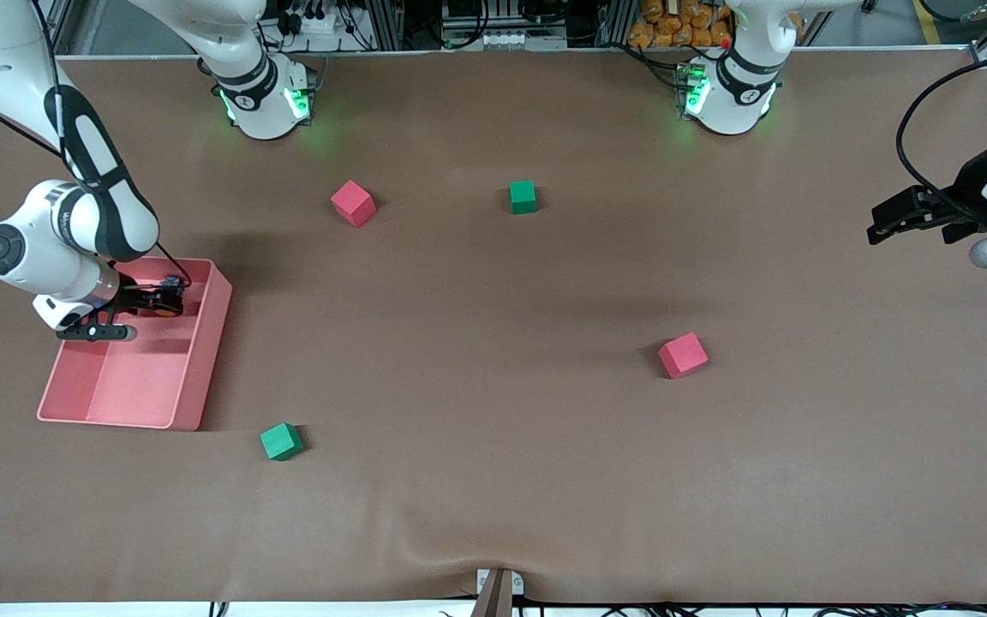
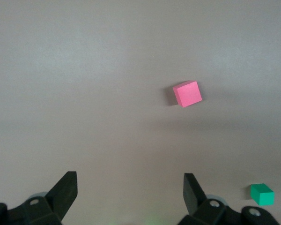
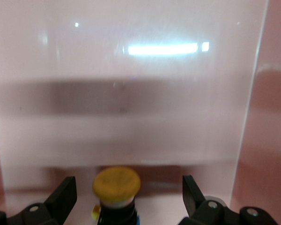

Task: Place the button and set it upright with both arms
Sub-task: 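Close the right gripper on the black base of the yellow button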

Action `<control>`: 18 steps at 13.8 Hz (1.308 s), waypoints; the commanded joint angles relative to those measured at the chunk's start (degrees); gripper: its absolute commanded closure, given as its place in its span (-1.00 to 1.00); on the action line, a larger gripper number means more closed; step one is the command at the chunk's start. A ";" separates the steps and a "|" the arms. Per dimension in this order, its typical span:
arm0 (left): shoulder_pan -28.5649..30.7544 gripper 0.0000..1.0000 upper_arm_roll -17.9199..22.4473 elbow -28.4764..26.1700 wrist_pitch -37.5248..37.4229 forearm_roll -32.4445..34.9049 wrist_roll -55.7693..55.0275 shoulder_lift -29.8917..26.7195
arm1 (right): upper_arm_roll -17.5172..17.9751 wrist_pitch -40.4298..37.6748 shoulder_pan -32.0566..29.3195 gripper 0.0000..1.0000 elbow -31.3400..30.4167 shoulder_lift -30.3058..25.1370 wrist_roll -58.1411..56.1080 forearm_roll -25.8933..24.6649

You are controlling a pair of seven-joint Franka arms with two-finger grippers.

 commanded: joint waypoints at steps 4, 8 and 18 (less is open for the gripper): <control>0.26 -1.00 -0.16 0.82 -1.04 -0.11 1.24 0.34 | 0.44 -4.88 -1.01 -1.00 -1.11 -2.84 0.50 0.22; 0.17 -1.00 -0.16 0.90 -1.04 -0.11 1.15 0.34 | 0.44 -5.50 -0.48 -1.00 -1.20 -2.31 4.71 0.92; 0.44 -1.00 -0.16 0.99 -3.23 -0.11 1.33 0.25 | 0.35 -6.12 -0.04 -1.00 -1.11 -0.29 6.92 0.92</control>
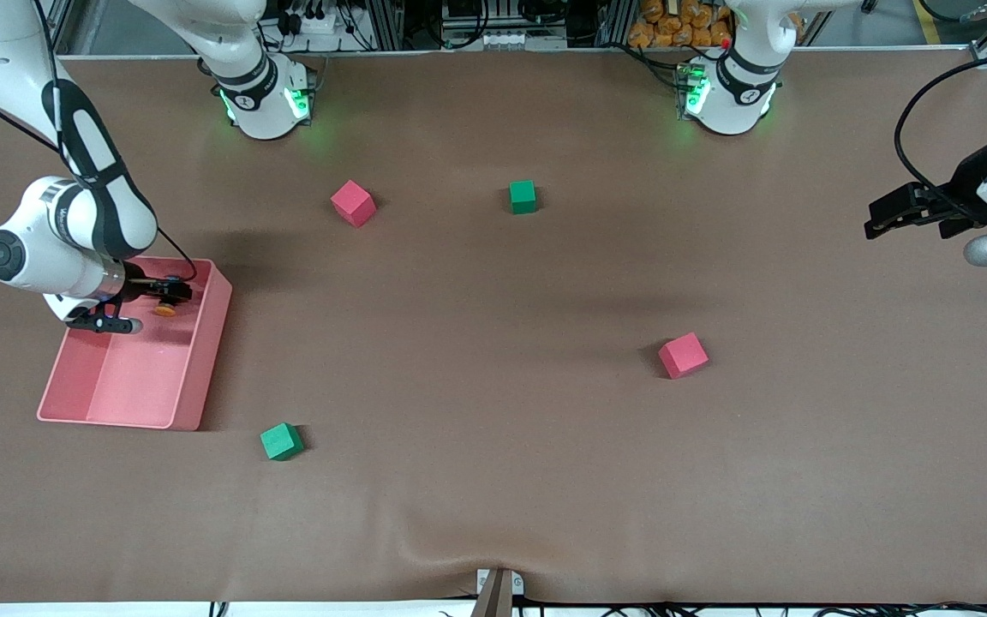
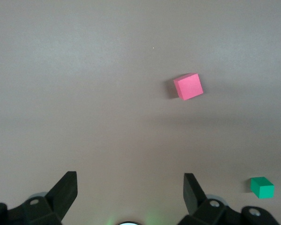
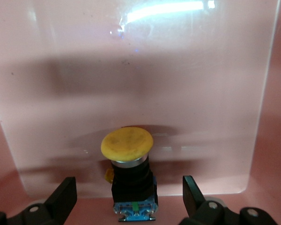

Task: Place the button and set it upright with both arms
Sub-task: 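Close the right gripper on the black base of the yellow button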

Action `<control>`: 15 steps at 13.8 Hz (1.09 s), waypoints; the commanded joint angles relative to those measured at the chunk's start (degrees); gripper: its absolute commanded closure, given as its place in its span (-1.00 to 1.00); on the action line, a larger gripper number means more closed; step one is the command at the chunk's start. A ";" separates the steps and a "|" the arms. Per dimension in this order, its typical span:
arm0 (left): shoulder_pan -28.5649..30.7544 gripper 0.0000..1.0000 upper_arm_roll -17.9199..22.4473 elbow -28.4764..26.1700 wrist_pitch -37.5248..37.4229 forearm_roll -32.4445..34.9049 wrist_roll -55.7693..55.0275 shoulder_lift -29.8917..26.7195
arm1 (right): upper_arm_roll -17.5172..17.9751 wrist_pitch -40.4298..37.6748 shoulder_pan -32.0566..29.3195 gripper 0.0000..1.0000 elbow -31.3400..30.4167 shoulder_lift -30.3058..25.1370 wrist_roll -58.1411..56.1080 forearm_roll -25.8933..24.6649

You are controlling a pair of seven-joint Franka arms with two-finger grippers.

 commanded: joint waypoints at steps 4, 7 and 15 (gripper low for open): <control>0.18 -1.00 -0.24 1.01 -1.34 -0.29 1.33 0.33 | 0.20 0.56 0.46 -1.00 -0.46 1.52 0.74 0.39; 0.09 -1.00 -0.15 1.18 -1.16 -0.99 1.24 0.77 | 0.20 0.74 0.81 -1.00 -0.38 3.10 0.48 0.30; 0.53 -1.00 -0.06 1.27 -0.99 -1.25 1.33 1.74 | 0.29 -0.14 0.81 1.00 0.68 5.04 0.04 0.12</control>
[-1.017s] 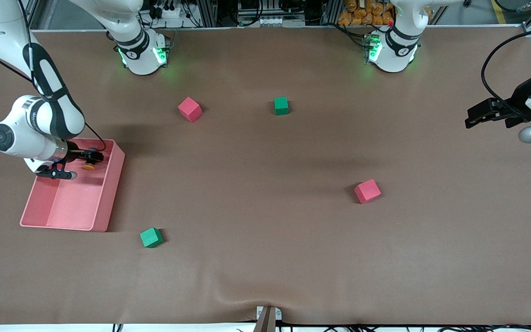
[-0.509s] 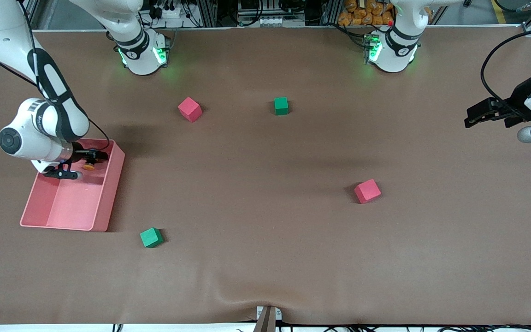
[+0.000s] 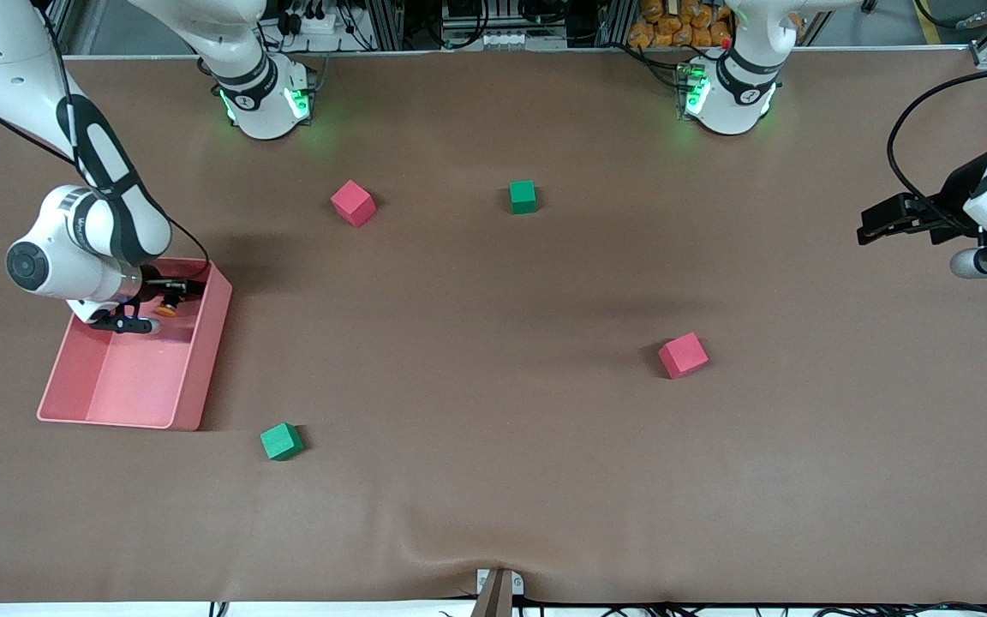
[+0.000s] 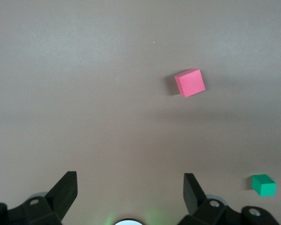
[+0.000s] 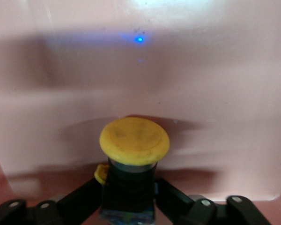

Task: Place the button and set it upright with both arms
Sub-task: 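Lift the button out of the tray with the right gripper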

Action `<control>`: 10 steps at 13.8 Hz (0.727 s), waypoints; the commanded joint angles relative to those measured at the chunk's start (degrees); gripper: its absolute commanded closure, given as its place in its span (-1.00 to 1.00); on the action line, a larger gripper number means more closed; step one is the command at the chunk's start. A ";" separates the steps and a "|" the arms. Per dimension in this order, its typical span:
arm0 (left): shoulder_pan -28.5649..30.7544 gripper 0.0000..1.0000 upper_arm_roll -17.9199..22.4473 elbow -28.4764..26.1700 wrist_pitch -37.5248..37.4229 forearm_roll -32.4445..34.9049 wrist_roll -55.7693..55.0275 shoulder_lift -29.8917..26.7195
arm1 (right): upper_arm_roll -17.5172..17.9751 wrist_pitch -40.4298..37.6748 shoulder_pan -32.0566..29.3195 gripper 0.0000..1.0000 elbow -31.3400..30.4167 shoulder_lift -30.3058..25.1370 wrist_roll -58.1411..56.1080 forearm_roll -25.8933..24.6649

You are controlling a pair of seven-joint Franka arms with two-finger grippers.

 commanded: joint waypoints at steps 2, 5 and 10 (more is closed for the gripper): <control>0.62 -1.00 0.05 1.24 -0.77 -1.25 1.33 0.19 | -0.15 0.09 0.33 1.00 1.35 1.86 -0.01 0.12; 0.63 -1.00 0.14 1.24 -0.77 -1.25 1.33 0.11 | -0.15 -4.64 -0.19 1.00 5.99 1.51 -3.60 0.12; 0.45 -1.00 0.14 1.24 -0.77 -1.25 1.33 0.28 | -0.15 -9.41 -0.28 1.00 12.86 -0.34 -9.32 0.12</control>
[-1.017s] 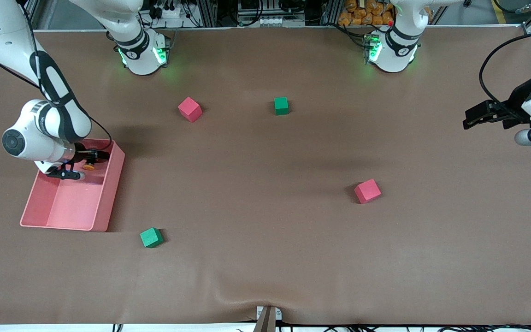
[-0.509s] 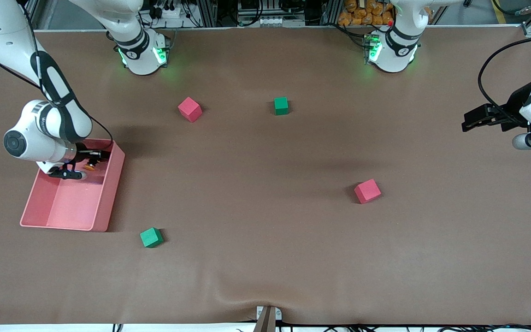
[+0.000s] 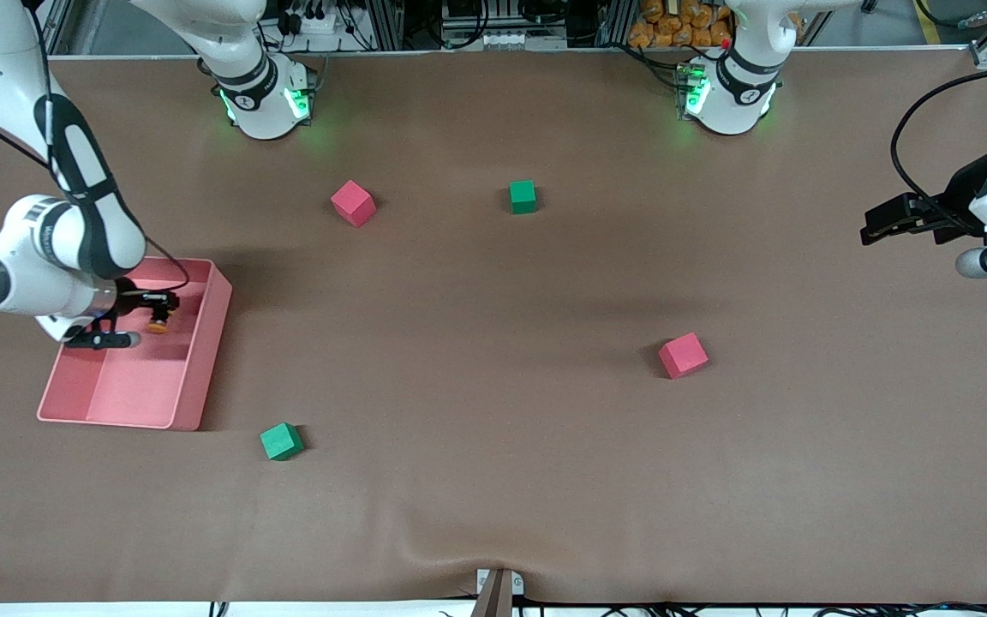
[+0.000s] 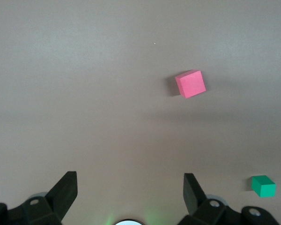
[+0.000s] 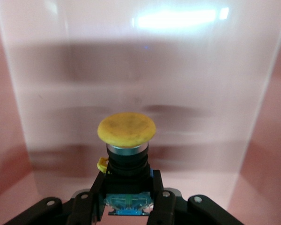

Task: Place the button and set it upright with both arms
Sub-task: 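Lift the button out of the tray with the right gripper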

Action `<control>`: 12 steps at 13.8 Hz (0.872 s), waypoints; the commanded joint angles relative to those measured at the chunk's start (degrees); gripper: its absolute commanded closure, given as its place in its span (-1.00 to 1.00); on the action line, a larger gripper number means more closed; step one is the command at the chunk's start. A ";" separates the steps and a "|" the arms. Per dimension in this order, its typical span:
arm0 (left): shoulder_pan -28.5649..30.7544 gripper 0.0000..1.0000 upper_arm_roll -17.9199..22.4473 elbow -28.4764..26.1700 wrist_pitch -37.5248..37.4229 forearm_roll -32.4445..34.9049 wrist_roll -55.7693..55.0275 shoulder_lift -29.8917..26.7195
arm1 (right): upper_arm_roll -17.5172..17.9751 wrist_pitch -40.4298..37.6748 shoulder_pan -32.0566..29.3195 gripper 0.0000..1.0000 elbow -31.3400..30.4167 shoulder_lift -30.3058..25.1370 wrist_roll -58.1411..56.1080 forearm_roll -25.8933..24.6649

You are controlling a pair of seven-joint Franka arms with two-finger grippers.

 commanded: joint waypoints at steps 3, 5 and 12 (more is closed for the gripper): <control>0.39 -1.00 -0.04 1.09 -0.77 -1.11 1.42 0.02 | 0.15 -1.57 -0.23 1.00 4.95 -1.02 -6.00 0.13; 0.39 -1.00 -0.13 1.09 -0.77 -1.20 1.33 0.02 | 0.15 -1.66 0.20 1.00 5.57 -2.25 -6.27 0.13; 0.39 -1.00 -0.13 1.09 -0.86 -1.11 1.42 0.02 | 5.94 -2.27 0.47 1.00 8.46 -4.71 -11.19 0.21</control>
